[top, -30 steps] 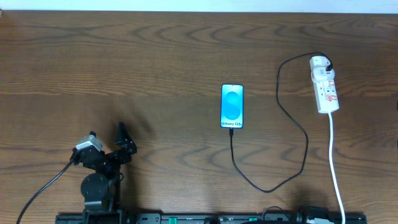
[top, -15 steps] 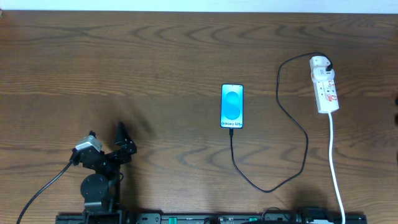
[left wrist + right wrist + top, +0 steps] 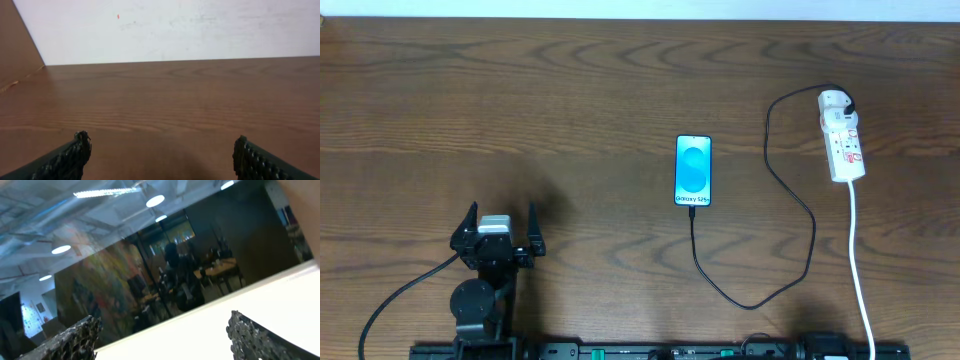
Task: Plug charger to phone and switch on socket
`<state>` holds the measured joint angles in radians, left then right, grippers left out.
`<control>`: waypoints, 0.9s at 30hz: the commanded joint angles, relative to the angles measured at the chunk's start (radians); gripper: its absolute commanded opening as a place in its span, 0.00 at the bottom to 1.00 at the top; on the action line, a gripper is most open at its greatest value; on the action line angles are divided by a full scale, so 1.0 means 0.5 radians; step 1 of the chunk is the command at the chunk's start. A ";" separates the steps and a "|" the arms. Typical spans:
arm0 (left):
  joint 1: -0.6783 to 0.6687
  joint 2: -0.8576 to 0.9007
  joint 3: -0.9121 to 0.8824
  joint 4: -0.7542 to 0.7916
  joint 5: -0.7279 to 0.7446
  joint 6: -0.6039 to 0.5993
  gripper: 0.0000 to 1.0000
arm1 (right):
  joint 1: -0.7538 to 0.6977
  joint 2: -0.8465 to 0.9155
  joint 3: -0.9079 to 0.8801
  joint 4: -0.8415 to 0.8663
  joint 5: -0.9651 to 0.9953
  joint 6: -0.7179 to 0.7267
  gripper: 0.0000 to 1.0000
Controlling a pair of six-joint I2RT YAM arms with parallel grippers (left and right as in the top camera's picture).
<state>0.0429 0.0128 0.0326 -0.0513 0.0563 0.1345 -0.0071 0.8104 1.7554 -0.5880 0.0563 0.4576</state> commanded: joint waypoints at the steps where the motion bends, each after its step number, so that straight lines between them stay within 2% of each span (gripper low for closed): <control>1: -0.005 -0.014 -0.056 -0.027 0.062 0.089 0.93 | 0.024 -0.275 -0.172 0.124 -0.083 -0.097 0.80; 4: -0.005 -0.014 -0.056 -0.027 0.060 0.089 0.93 | 0.014 -0.633 -0.575 0.478 -0.175 -0.122 0.83; 6: -0.005 -0.014 -0.056 -0.027 0.060 0.089 0.93 | -0.018 -0.912 -0.877 0.721 -0.178 -0.261 0.84; 8: -0.005 -0.014 -0.056 -0.027 0.060 0.089 0.93 | -0.065 -1.173 -1.129 0.906 -0.179 -0.283 0.90; 11: -0.005 -0.014 -0.056 -0.027 0.060 0.089 0.93 | -0.116 -1.437 -1.344 1.034 -0.183 -0.283 0.99; 13: -0.005 -0.014 -0.056 -0.027 0.060 0.090 0.93 | -0.134 -1.613 -1.460 1.055 -0.253 -0.283 0.99; 17: -0.005 -0.014 -0.056 -0.027 0.060 0.090 0.93 | -0.130 -1.608 -1.469 0.972 -0.616 -0.320 0.99; 19: -0.005 -0.014 -0.056 -0.027 0.060 0.089 0.93 | -0.130 -1.608 -1.472 0.867 -0.612 -0.429 0.99; 21: -0.005 -0.014 -0.056 -0.027 0.060 0.089 0.93 | -0.130 -1.608 -1.526 0.843 -0.595 -0.671 0.99; 25: -0.005 -0.014 -0.056 -0.027 0.060 0.089 0.93 | -0.133 -1.608 -1.738 1.099 -0.591 -0.681 0.99; 27: -0.005 -0.014 -0.056 -0.027 0.060 0.089 0.92 | -0.132 -1.605 -1.849 1.044 -0.565 -0.687 0.99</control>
<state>0.0429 0.0120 0.0322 -0.0498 0.0734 0.1627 -0.0681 0.0036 0.8883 -0.0383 -0.2359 0.1410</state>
